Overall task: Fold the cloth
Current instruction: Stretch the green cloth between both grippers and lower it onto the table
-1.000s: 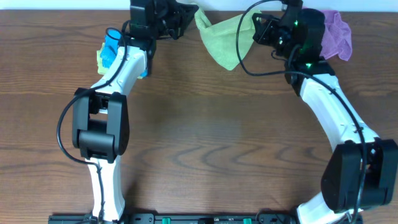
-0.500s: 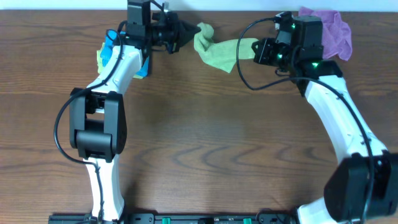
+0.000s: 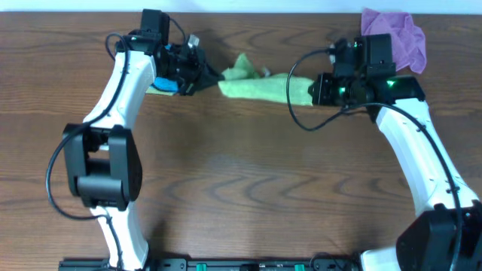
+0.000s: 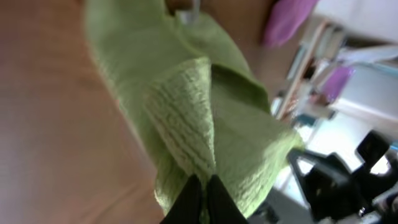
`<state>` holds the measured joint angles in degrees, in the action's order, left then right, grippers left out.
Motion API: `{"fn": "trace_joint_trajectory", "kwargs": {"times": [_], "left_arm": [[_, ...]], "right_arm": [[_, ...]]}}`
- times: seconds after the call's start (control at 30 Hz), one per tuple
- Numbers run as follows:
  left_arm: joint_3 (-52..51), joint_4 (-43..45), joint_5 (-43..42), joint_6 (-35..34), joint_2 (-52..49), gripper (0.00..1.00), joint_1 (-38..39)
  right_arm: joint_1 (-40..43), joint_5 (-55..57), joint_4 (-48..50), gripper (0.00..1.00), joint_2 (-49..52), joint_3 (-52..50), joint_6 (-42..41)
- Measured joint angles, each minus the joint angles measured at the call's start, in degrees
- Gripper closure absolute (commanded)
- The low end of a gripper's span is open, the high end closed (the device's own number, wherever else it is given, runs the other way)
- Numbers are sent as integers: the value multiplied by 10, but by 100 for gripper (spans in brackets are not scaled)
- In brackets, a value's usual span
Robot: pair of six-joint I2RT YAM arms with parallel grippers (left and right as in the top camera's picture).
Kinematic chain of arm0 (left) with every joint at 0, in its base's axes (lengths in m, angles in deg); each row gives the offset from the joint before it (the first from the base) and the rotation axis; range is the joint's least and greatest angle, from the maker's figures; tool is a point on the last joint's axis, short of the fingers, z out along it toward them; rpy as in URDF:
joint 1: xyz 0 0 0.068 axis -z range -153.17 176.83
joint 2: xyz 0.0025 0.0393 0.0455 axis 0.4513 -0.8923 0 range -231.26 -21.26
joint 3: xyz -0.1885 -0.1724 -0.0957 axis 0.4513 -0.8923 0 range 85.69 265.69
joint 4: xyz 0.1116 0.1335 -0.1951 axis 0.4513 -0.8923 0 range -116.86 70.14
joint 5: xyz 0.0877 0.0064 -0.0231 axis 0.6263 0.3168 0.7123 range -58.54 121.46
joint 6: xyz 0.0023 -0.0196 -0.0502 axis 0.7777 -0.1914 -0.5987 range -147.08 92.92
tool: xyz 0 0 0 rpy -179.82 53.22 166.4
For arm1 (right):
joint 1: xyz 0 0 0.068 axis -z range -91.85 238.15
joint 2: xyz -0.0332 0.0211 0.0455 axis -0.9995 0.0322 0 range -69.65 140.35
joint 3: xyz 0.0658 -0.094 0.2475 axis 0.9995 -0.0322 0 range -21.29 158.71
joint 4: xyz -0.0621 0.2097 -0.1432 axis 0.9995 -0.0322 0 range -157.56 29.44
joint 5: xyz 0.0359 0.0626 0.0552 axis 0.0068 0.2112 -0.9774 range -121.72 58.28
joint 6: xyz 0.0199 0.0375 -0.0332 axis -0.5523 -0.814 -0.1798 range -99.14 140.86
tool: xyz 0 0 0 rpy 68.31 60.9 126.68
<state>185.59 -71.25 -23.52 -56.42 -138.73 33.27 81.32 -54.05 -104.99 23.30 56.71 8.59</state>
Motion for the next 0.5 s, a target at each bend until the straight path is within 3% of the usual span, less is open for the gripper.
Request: {"fn": "trace_joint_trajectory", "kwargs": {"times": [0.17,0.5], "left_arm": [[2,-109,27,87,16,94,1],[2,-110,38,120,15,94,1]], "right_arm": [[-2,-3,-38,99,-11,0,21],[-3,-1,-4,99,-43,0,37]]}}
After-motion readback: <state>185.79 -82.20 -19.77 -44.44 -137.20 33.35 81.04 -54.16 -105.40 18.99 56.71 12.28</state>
